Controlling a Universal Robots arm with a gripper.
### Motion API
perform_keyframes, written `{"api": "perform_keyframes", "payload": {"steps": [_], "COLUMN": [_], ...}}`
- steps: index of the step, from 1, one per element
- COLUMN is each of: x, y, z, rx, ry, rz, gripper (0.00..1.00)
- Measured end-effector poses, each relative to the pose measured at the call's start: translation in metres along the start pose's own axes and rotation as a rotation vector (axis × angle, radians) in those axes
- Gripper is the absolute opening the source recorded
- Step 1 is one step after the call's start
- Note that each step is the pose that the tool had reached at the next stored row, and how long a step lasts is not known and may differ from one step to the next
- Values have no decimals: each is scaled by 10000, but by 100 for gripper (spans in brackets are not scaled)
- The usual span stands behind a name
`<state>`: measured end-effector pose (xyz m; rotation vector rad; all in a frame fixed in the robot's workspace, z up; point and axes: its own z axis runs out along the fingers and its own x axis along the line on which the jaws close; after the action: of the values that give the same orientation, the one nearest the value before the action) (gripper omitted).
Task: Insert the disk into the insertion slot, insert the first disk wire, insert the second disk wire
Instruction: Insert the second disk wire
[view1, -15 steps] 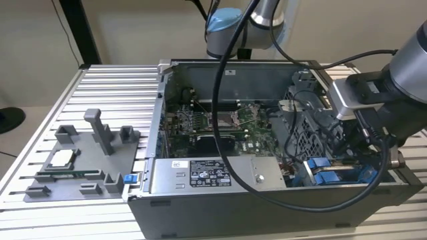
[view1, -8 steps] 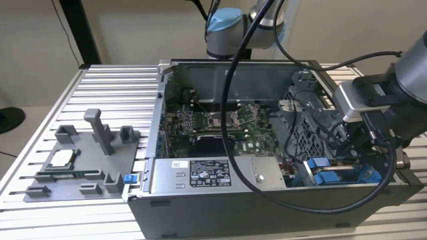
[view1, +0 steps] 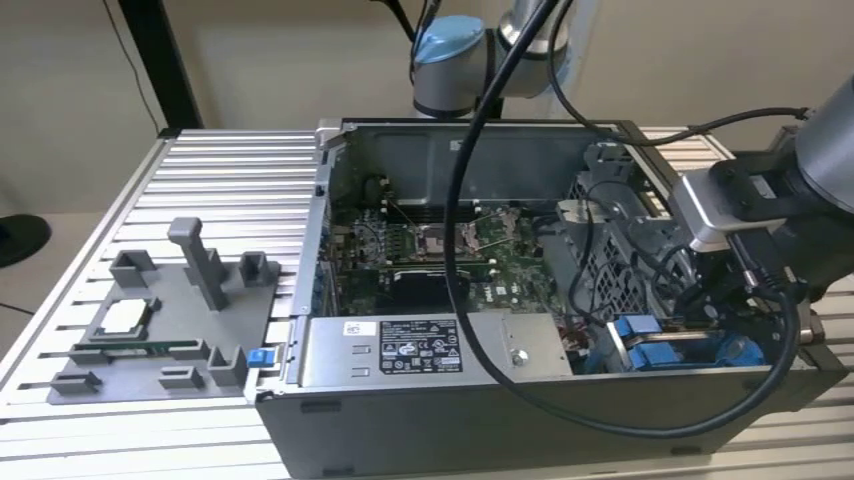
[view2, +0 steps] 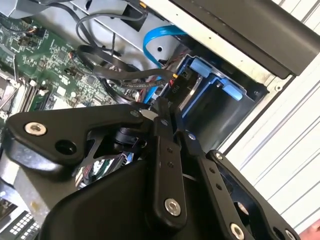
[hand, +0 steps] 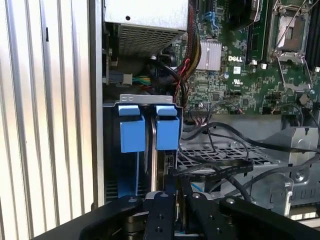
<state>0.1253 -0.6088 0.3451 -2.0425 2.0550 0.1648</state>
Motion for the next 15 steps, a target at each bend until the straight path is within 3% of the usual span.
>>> {"api": "perform_keyframes", "payload": {"steps": [5, 11, 15], "x": [17, 26, 28], "y": [-3, -5, -4], "z": [29, 61, 66], "rx": [61, 247, 257], "ry": [3, -2, -2], "rz": [-50, -177, -178], "gripper": [0, 0, 0]}}
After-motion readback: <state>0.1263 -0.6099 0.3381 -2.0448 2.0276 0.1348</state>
